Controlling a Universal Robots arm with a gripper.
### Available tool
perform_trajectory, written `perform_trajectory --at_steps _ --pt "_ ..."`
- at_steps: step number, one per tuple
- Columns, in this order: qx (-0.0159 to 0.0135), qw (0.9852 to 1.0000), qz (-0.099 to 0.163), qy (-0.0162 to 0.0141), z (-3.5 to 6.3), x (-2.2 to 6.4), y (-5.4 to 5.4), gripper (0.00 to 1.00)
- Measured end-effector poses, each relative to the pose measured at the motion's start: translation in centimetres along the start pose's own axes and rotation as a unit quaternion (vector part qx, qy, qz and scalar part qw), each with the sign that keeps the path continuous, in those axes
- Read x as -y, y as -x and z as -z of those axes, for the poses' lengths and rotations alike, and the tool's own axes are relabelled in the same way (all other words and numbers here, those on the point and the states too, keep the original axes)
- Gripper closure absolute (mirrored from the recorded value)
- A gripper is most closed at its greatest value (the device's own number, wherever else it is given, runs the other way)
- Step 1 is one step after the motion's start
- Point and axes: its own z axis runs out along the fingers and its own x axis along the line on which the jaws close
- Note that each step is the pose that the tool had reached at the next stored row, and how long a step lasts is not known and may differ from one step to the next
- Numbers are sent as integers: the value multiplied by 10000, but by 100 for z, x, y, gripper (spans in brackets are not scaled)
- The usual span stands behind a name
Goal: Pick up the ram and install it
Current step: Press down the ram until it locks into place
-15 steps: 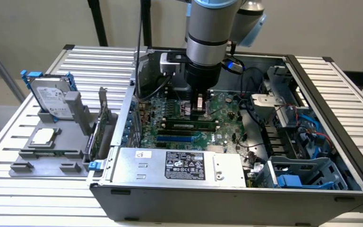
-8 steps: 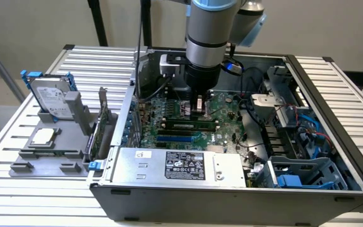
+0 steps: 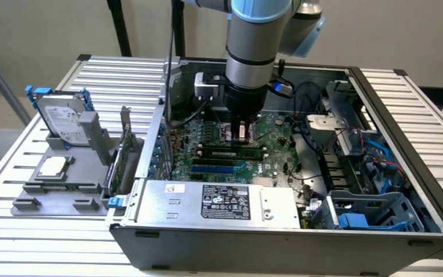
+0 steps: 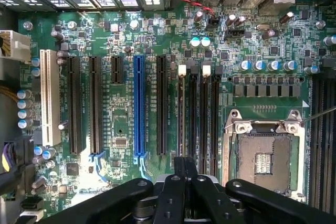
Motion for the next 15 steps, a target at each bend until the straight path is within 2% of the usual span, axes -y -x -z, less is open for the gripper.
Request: perform_trajectory --at_steps 5,7,10,15 --pt "12 10000 0 -1 -38 -2 0 89" --pt "24 10000 -2 6 29 -2 3 89" --pt "20 10000 0 14 154 -2 0 89" --pt "26 10000 0 15 164 -3 -1 89"
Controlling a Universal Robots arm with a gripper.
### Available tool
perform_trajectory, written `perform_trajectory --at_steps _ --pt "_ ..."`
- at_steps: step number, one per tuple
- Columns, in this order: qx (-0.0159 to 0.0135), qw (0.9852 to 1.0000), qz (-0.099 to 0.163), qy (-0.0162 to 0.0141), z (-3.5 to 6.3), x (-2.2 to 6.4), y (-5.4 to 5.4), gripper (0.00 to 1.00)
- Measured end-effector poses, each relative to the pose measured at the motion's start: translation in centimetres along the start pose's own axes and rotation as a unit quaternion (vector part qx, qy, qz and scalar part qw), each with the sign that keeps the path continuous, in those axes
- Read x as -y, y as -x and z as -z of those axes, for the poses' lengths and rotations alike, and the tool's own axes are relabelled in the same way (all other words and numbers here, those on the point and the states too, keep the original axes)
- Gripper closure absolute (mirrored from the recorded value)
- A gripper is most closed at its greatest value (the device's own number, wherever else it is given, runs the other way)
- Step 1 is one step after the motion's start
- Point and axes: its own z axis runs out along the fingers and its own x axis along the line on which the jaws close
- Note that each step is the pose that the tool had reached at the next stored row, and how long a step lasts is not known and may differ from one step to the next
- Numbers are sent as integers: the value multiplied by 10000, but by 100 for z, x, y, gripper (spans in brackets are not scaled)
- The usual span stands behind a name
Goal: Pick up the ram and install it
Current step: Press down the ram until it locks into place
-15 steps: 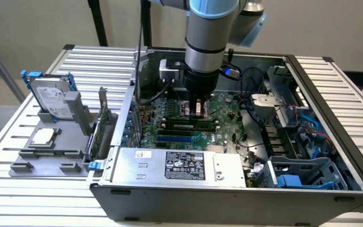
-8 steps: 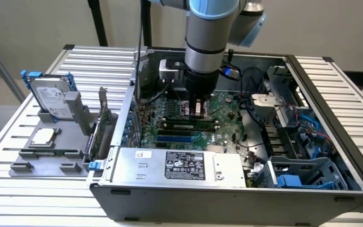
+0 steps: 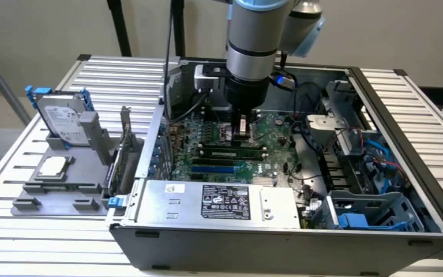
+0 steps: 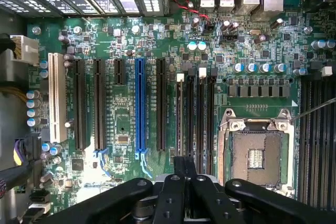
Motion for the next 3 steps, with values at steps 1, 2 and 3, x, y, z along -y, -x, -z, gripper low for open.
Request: perform_trajectory --at_steps 1,2,3 --pt "1 10000 0 0 0 0 0 89" --pt "2 10000 0 0 0 0 0 89" --pt "3 10000 0 0 0 0 0 89"
